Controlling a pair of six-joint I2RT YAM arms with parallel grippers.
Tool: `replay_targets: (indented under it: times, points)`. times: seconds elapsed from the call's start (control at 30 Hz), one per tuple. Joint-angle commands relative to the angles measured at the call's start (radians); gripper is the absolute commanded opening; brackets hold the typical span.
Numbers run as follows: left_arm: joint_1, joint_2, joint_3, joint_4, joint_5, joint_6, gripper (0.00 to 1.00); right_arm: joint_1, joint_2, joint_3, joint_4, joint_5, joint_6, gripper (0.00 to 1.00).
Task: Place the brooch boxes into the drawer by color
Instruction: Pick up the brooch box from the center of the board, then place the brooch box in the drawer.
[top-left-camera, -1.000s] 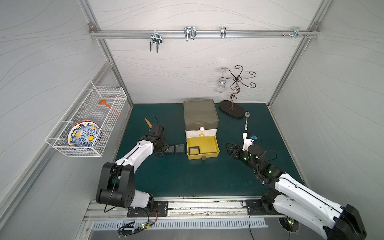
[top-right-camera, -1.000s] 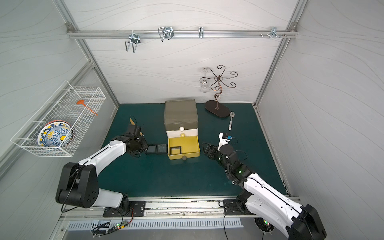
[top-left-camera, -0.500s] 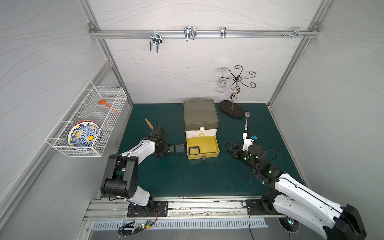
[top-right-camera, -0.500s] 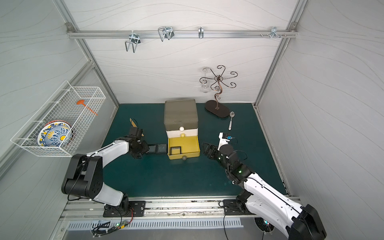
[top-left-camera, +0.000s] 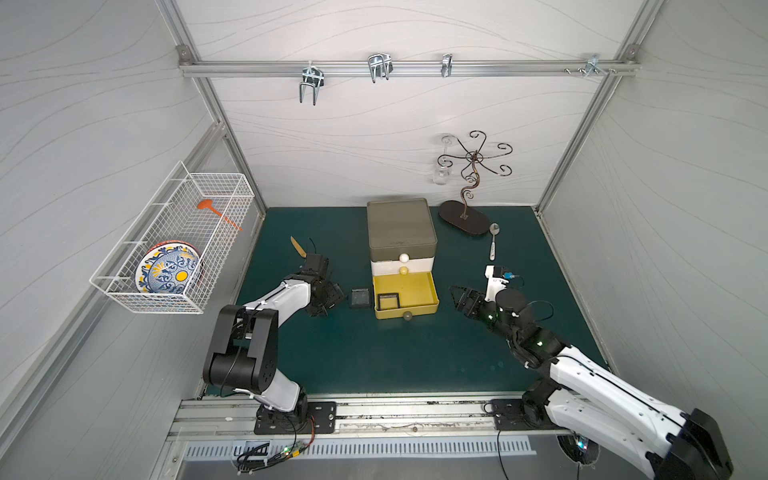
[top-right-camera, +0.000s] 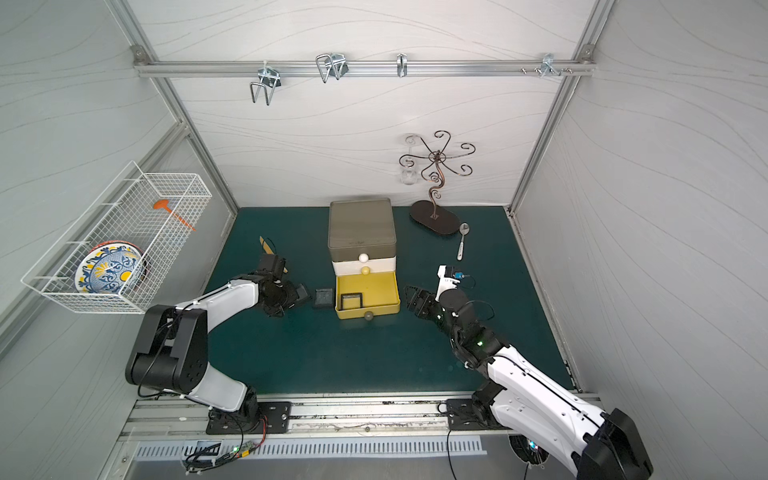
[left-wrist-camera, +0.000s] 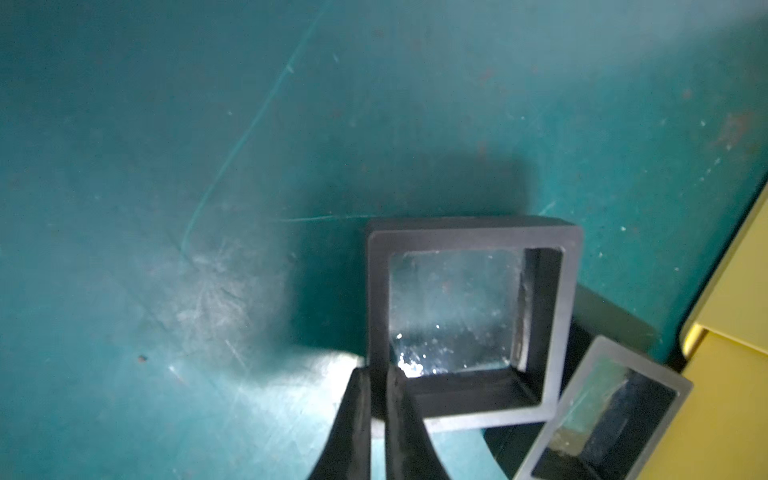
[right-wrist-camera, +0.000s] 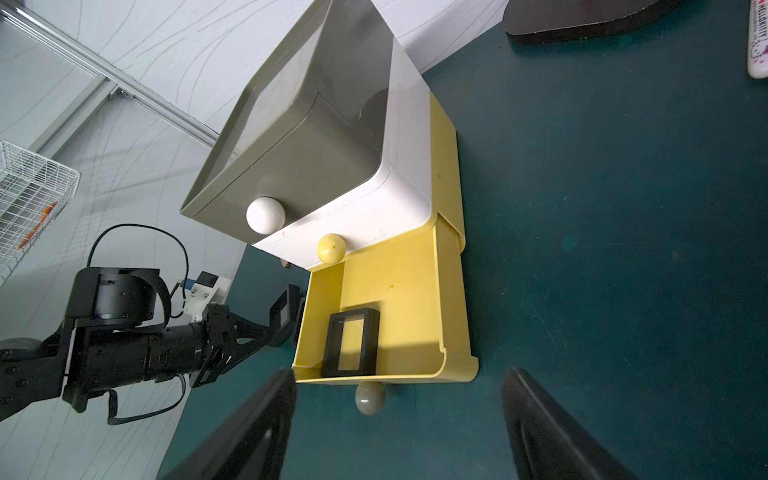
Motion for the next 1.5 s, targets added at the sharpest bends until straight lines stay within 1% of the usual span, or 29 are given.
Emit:
replay_targets:
  times: [0.0, 0.17, 0.27, 0.33, 0.5, 0.63, 0.77, 1.0, 1.13, 1.3, 1.47]
  points:
    - [0.002, 0.005, -0.013, 0.005, -0.002, 0.004, 0.0, -0.005, -0.001, 0.005, -0.008, -0.002, -0.011, 0.83]
    - [0.001, -0.018, -0.015, 0.009, 0.021, 0.006, 0.0, -0.005, -0.005, 0.004, -0.012, 0.001, -0.01, 0.83]
    - [-0.007, -0.09, -0.01, 0.014, 0.065, 0.012, 0.0, -0.006, -0.008, 0.003, -0.012, 0.005, -0.011, 0.84]
    - [-0.024, -0.144, 0.023, -0.029, 0.083, 0.021, 0.0, -0.006, -0.008, 0.003, -0.011, 0.005, -0.01, 0.84]
    - [-0.129, -0.259, 0.129, -0.149, 0.056, 0.052, 0.0, -0.005, -0.005, 0.004, -0.004, 0.01, -0.013, 0.84]
    - [-0.185, -0.324, 0.14, -0.154, 0.111, 0.05, 0.0, -0.005, -0.01, 0.004, -0.008, 0.013, -0.016, 0.84]
    - [-0.247, -0.357, 0.128, -0.155, 0.122, 0.061, 0.0, -0.005, -0.022, -0.008, -0.01, 0.02, -0.009, 0.84]
    - [-0.363, -0.314, 0.095, -0.108, 0.108, 0.03, 0.0, -0.005, -0.022, -0.008, -0.011, 0.022, -0.006, 0.84]
    - [-0.413, -0.262, 0.097, -0.058, 0.104, 0.009, 0.0, -0.005, -0.024, -0.008, -0.012, 0.026, -0.007, 0.84]
    - [-0.443, -0.171, 0.138, -0.023, 0.109, 0.005, 0.0, -0.006, -0.023, -0.009, -0.014, 0.027, -0.007, 0.84]
    - [-0.462, -0.087, 0.187, -0.03, 0.091, 0.018, 0.0, -0.006, -0.032, -0.012, -0.022, 0.032, -0.009, 0.84]
